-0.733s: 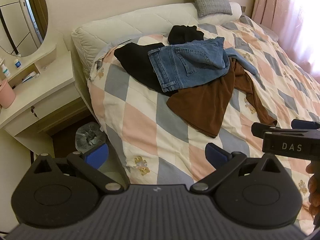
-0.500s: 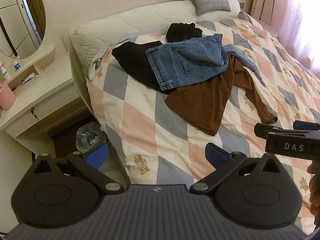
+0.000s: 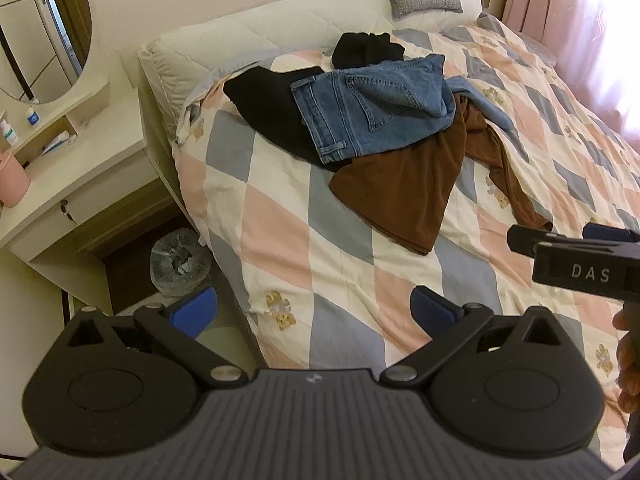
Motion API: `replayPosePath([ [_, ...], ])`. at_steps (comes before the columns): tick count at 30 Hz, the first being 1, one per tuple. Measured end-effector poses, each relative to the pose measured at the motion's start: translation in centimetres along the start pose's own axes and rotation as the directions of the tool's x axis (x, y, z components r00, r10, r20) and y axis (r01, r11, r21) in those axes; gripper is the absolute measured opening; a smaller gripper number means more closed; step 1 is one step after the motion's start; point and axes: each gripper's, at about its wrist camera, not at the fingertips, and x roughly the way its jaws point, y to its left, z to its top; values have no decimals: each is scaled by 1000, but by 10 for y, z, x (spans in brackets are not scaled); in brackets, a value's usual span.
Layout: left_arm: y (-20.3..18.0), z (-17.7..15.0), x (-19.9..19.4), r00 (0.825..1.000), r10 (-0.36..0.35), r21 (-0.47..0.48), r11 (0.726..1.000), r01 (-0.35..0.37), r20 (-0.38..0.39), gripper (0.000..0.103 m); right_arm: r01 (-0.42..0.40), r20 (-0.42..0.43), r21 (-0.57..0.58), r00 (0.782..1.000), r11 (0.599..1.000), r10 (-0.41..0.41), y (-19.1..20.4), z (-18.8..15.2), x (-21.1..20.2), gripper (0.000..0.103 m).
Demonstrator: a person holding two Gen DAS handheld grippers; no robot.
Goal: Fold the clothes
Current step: 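Move both grippers toward the clothes pile on the bed, then grasp the blue jeans waistband with the right gripper while the left gripper grasps a leg hem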
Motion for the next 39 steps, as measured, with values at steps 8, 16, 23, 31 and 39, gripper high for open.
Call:
replayPosePath([
  [8,21,1,21,998,-50,-8,999,50,-26,102,11,28,-26,1000,1000,-10,6,4,9,103],
  [16,44,31,64,999,-43,46,998,44,-10,102,51,153,-40,987,998,-44,9,13,26,99],
  [23,63,72,116,995,-96,125,987,100,-34,102,109,219,-74,971,991,-91,24,32,70,98],
  [31,91,127,166,980,-198,208,959,194,0,101,227,178,-303,968,926,-179,66,37,161,92],
  [39,107,170,230,966,-258,278,929,246,8,90,333,283,-679,941,655,-185,120,18,259,62],
])
